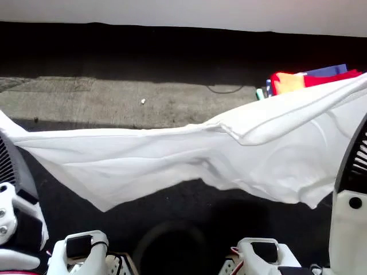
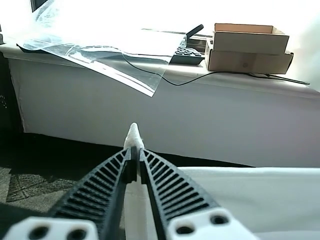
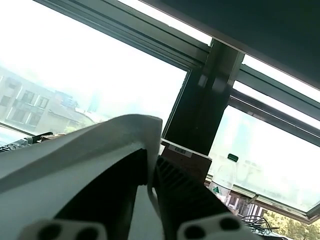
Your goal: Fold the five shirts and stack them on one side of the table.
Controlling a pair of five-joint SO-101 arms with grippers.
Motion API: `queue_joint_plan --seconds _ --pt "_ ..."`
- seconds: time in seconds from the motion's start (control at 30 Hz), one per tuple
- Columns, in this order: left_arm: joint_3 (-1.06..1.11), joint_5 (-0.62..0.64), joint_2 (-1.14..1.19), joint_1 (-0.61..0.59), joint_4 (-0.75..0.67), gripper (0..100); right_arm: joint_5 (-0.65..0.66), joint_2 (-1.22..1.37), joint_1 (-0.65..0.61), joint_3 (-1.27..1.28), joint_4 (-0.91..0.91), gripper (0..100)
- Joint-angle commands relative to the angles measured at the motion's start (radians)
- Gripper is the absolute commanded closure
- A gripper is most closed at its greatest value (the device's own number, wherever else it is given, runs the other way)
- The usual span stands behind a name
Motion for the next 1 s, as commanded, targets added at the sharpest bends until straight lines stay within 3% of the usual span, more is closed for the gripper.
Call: queue_joint_plan --seconds 0.0,0.1,0.3,0.67,0.8,0.97 --pt "0.007 -0.009 0.001 -0.013 0.005 99 0.006 0.004 -0.007 -0.008 -0.005 99.2" --pt "0.033 -0.009 0.005 -0.027 0.003 99 0.005 0.021 -0.021 0.038 -0.007 99.2" --pt "0.288 -0.009 0.005 -0.074 -0.064 99 0.005 0.096 -0.127 0.225 -0.022 99.2" --pt "0.938 -0.038 0.042 -0.067 -0.655 99 0.008 0.414 -0.16 0.587 -0.308 99.2" --pt "0.951 -0.049 0.213 -0.053 -0.775 99 0.008 0.579 -0.162 0.611 -0.453 99.2" --pt "0.728 -0.052 0.542 -0.053 -0.793 99 0.009 0.734 -0.16 0.611 -0.575 99.2"
